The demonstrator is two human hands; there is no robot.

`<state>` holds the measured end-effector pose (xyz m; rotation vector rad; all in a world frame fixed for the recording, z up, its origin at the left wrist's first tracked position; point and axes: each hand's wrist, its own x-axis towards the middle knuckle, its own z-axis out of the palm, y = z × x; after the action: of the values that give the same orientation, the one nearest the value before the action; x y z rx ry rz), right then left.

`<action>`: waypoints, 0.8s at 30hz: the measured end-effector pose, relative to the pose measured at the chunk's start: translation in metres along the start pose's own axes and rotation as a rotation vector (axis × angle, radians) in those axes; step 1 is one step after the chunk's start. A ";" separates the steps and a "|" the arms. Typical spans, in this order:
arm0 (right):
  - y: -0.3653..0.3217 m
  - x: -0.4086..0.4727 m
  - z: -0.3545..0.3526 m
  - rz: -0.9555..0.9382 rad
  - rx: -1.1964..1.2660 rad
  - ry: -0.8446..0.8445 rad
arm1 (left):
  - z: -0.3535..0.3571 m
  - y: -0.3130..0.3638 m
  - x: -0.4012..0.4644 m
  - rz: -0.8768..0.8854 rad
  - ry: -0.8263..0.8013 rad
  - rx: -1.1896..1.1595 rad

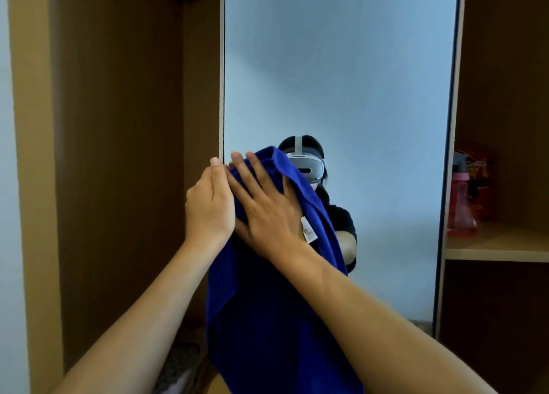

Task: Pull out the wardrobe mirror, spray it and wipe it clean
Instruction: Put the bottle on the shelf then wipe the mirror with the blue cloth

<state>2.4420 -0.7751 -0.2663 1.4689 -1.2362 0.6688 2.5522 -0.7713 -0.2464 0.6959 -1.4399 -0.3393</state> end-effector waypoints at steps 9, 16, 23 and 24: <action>0.019 -0.031 -0.005 0.031 -0.071 0.041 | 0.001 -0.021 -0.017 0.102 -0.059 0.151; 0.026 -0.033 -0.007 0.063 -0.068 0.064 | -0.002 -0.052 -0.059 0.232 -0.185 0.285; 0.026 -0.033 -0.007 0.074 -0.086 0.048 | -0.002 -0.065 -0.073 0.290 -0.196 0.347; 0.027 -0.034 -0.007 0.073 -0.086 0.048 | -0.002 -0.067 -0.075 0.295 -0.195 0.346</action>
<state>2.4082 -0.7546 -0.2847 1.3348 -1.2716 0.6872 2.5571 -0.7765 -0.3467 0.7269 -1.7842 0.0777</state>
